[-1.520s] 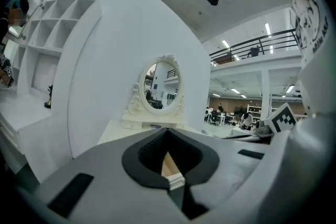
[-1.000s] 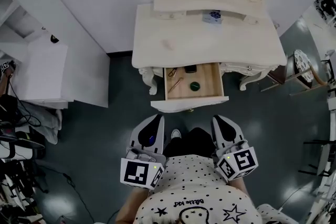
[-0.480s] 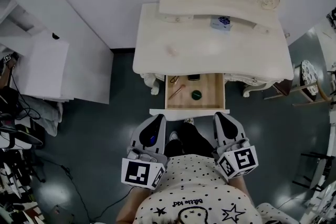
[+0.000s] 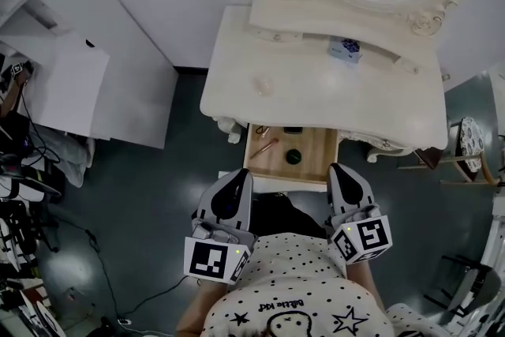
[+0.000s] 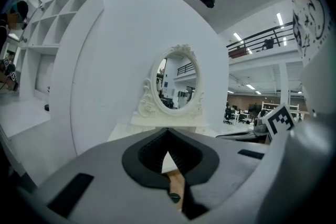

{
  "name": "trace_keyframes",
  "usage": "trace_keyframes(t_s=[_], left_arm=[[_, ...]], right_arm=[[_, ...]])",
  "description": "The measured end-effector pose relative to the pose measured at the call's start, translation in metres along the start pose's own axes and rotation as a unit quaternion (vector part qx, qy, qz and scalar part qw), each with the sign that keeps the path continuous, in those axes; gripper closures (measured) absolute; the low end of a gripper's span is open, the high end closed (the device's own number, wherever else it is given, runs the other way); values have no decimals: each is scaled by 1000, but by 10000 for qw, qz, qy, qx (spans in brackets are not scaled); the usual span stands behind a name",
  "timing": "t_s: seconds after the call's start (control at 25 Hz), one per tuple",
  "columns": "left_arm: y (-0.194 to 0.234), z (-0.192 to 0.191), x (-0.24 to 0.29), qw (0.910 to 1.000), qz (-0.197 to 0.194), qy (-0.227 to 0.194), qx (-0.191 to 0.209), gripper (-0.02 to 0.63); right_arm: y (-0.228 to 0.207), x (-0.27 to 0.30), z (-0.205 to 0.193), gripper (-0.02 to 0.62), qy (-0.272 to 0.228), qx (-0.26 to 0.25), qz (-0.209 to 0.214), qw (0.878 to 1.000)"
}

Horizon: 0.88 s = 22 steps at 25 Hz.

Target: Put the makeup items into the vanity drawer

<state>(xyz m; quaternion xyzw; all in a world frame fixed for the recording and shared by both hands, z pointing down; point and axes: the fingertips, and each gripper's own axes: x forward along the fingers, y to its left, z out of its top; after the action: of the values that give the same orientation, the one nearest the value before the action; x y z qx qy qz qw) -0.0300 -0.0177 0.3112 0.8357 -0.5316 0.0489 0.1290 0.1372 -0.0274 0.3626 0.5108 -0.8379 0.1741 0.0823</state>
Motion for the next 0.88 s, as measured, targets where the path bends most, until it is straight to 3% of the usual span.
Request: trace_keyframes(t_s=[0.44, 0.72, 0.8, 0.88], left_arm=[[9, 0, 22, 9999, -30, 150, 55, 604], [32, 4, 35, 9996, -127, 247, 36, 604], [42, 1, 41, 9996, -110, 276, 25, 604], [51, -2, 47, 9995, -81, 304, -1, 604]], right_arm=[[1, 19, 2, 597, 74, 64, 92, 9999], [9, 50, 24, 596, -30, -110, -23, 9999], [11, 70, 29, 588, -7, -261, 27, 9997], [12, 93, 30, 530, 80, -412, 128, 9990]])
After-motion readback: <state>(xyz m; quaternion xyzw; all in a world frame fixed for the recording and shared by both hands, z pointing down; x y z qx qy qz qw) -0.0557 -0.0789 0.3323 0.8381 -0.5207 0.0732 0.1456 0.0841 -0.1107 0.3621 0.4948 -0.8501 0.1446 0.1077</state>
